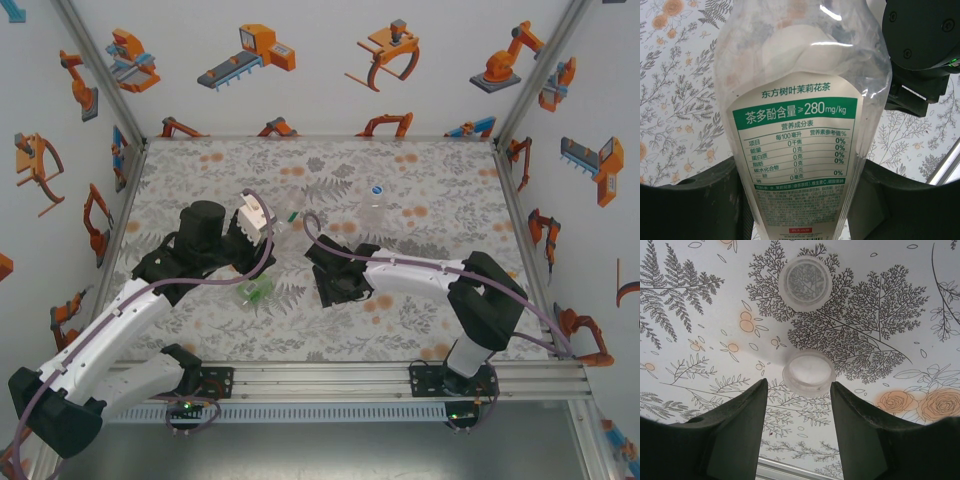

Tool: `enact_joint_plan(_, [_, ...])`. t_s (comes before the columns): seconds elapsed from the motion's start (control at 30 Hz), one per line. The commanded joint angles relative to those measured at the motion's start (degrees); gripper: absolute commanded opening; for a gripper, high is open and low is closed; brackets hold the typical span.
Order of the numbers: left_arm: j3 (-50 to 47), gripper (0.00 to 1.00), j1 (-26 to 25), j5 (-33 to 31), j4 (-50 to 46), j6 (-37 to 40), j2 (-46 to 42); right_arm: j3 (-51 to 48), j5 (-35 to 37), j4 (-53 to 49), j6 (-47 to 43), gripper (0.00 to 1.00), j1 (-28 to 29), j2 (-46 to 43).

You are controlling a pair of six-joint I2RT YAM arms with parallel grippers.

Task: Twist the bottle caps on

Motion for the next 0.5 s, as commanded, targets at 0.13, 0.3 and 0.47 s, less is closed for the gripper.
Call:
enact_joint_plan(0.13, [1.76, 0.0, 0.39, 0.44, -0.07, 0.48, 0.26, 0.02, -0.2, 0.18, -0.29, 0.52, 0.21, 1.11])
enact_joint_plan(0.3, [1.78, 0.0, 0.47, 0.51, -0.07, 0.48, 0.61, -0.11, 0.01, -0.12, -0.3, 0.52, 0.21, 0.67])
enact_joint_plan(0.47, [1.78, 0.0, 0.51, 0.3, -0.14, 0.39, 0.68, 0.03, -0.06, 0.14, -0.29, 0.52, 0.24, 0.93])
